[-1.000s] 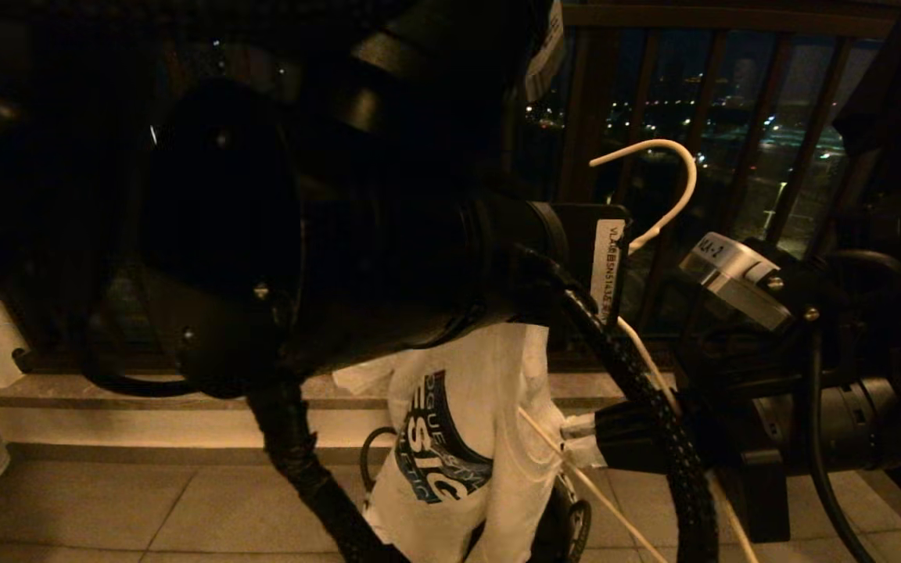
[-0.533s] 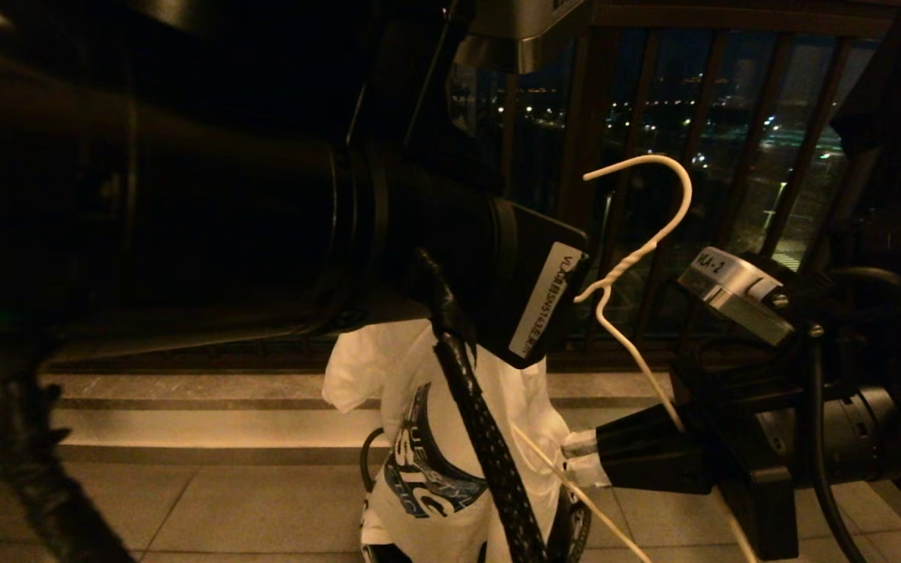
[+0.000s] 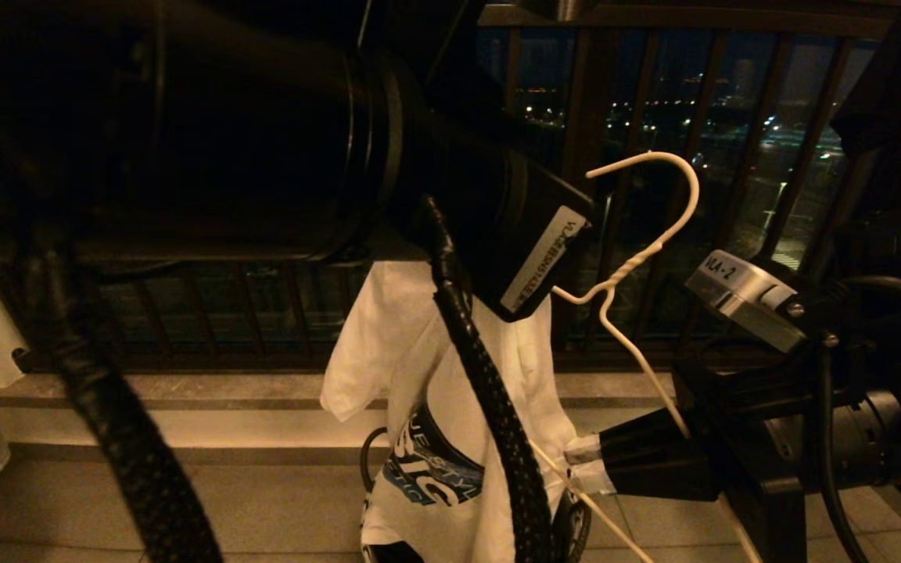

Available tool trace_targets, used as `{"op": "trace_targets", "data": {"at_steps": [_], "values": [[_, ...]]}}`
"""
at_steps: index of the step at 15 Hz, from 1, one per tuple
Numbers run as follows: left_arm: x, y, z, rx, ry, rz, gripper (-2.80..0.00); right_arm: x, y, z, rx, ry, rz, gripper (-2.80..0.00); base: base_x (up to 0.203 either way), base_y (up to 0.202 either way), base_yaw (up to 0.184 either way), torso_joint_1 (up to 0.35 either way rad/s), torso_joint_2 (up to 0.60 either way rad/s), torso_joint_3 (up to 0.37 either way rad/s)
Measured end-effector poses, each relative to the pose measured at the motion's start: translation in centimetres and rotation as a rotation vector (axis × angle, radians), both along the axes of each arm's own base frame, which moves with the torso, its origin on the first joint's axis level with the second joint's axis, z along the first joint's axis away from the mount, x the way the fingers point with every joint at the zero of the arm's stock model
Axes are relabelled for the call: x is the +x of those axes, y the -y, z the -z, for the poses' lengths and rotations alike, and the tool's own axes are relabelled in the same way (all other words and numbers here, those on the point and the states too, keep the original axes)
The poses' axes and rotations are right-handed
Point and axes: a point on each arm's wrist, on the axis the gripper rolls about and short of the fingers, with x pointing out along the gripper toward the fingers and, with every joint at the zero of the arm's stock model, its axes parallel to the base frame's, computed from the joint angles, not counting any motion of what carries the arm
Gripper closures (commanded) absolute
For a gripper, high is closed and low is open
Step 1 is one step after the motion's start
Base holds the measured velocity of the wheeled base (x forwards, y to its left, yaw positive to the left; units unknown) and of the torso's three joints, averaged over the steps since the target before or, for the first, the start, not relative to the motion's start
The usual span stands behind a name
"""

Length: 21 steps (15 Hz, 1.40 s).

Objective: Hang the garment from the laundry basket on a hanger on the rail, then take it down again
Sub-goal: Hang the clothes on the clothes rack

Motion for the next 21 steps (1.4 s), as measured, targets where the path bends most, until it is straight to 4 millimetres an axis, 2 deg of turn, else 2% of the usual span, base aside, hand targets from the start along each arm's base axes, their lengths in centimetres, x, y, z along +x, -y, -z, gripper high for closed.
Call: {"op": "trace_targets", "data": {"at_steps": [5, 12, 21], "values": [[0.9, 1.0, -0.7, 0.014, 0.044, 0.09, 0.0, 0.0, 0.4, -0.2, 0.003, 0.015, 0.016, 0.0, 0.0, 0.0, 0.0, 0.0, 0.0, 0.0], [2.1, 1.6, -0.6, -0.07, -0.029, 0.218, 0.0, 0.0, 0.8, -0.6, 0.046, 0.067, 0.027, 0.0, 0.0, 0.0, 0.0, 0.0, 0.0, 0.0], [1.7, 1.7, -0.9, -0.157, -0.121, 0.314, 0.0, -0.1, 1.0, -0.7, 0.059, 0.076, 0.021, 0.0, 0.0, 0.0, 0.0, 0.0, 0.0, 0.0]]}}
